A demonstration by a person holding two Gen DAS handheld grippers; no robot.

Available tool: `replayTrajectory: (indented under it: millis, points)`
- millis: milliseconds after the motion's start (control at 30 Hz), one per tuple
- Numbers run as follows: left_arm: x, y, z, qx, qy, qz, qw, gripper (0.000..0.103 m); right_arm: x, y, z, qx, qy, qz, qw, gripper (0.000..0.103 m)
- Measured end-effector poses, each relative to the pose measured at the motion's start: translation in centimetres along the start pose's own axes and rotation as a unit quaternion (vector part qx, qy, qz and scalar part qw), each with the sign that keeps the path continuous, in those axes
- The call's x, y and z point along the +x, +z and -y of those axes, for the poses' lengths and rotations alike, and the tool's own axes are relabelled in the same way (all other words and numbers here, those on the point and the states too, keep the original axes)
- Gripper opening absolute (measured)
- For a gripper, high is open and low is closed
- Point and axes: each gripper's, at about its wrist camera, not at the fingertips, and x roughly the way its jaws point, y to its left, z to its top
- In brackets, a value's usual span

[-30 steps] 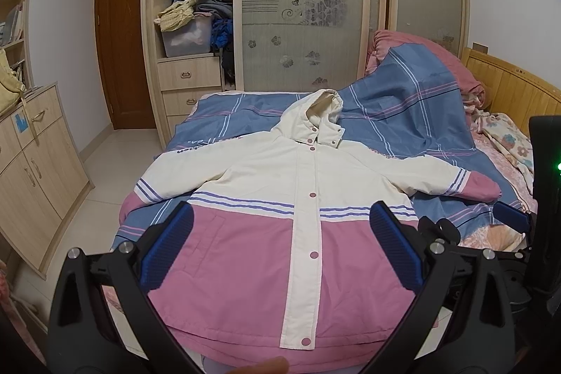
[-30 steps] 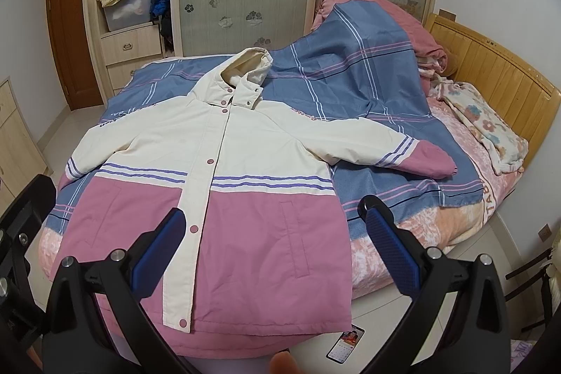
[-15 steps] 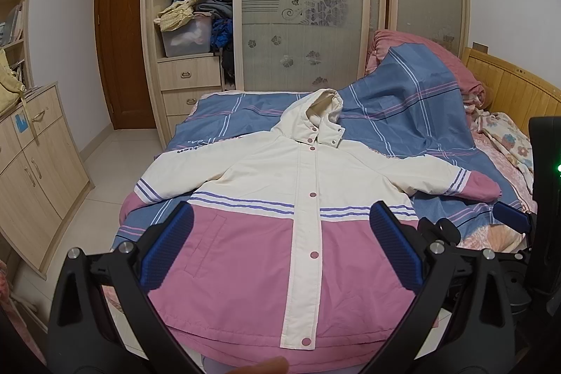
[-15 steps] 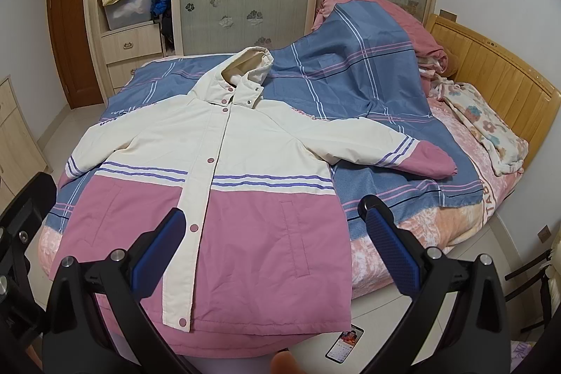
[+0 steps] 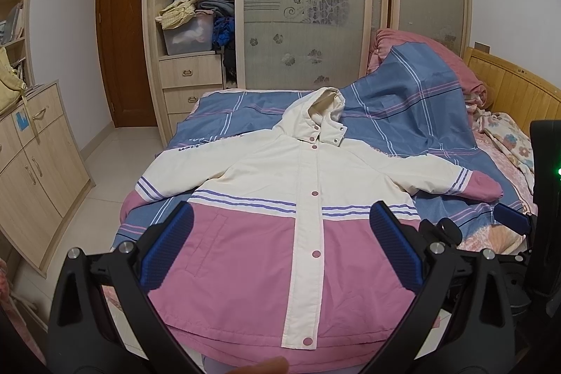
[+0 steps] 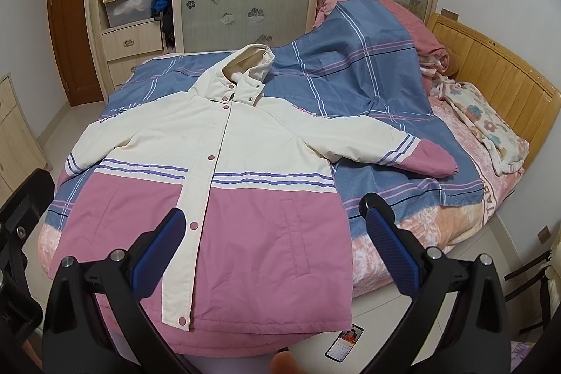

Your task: Fold large clothes

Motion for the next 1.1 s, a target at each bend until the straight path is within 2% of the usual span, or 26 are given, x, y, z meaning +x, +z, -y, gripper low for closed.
replayTrajectory:
  millis: [333, 833, 900, 933, 967, 1100]
  points:
    - [0.8, -0.6, -1.0, -0.001, 0.003, -0.005, 1.0, 0.101, 0.5, 0.0, 0.4, 0.0, 0.002, -0.007, 1.0, 0.102]
    - [2.5, -0.3, 0.0, 0.007, 0.007, -0.028, 0.9996, 0.101, 2.5, -0.1, 1.0, 0.003, 0.002, -0.024, 1.0, 0.102]
    - [3.0, -0.3, 0.0, 0.004, -0.003, -0.031, 0.9995, 0.101, 3.2, -0.1, 1.4, 0.003, -0.005, -0.027, 1.0, 0.102]
    - [3.6, -0.5, -0.4, -0.014, -0.035, -0.037, 0.9986, 0.101, 3.8, -0.1, 1.8, 0.007, -0.01, -0.027, 1.0, 0.102]
    - [4.2, -0.6, -0.5, -0.005, -0.022, -0.043, 0.9988, 0.101, 4.4, -0.1, 2.4, 0.012, -0.015, -0.026, 0.999, 0.102]
    - [7.3, -1.5, -1.6, -0.037, -0.063, -0.09, 0.9932, 0.101, 7.6, 0.0, 6.5, 0.052, -0.022, -0.035, 0.998, 0.102]
